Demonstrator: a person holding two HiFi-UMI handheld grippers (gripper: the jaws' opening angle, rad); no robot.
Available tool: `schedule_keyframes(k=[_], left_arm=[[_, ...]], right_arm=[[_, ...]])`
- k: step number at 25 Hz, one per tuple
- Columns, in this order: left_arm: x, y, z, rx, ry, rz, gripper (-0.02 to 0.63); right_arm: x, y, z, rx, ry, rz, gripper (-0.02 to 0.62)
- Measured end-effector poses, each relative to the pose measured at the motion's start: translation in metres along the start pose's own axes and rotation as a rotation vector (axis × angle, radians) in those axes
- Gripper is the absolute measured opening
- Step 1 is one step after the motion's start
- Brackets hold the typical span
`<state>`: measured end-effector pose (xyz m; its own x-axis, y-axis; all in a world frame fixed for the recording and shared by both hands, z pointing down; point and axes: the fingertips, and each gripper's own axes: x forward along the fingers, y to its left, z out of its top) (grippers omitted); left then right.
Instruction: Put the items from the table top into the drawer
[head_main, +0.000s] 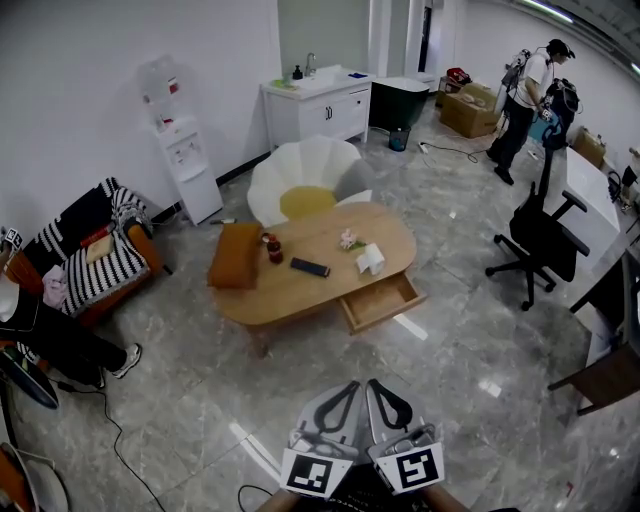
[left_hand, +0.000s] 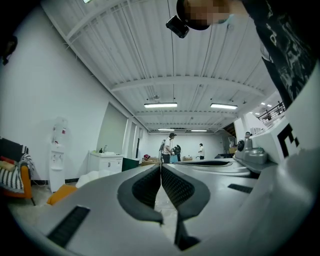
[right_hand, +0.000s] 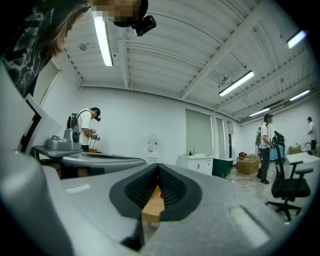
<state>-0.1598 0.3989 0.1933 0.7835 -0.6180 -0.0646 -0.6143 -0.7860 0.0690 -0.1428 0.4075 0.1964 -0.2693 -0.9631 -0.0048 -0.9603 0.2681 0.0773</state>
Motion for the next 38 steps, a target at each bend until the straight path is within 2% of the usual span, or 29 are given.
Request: schedule_keyframes(k=[6,15,38], left_arm=[[0.01,0.005,-0.007,-0.014,0.018,0.023,0.012],[0.049,0.016,-0.01,-0.032,0.029,0.055,0.012],[0.185,0.055,-0.022,-0.046,0.064,0.114,0.012]], right_arm=[[0.006,-0.007,-0.008,0.015,0.011,0.017,0.002],[0.028,-0.048,-0.01,0.018,0.01,0.028,0.003],[0.117,-0.162,-0.027,0.044,0.047,0.086,0.003]])
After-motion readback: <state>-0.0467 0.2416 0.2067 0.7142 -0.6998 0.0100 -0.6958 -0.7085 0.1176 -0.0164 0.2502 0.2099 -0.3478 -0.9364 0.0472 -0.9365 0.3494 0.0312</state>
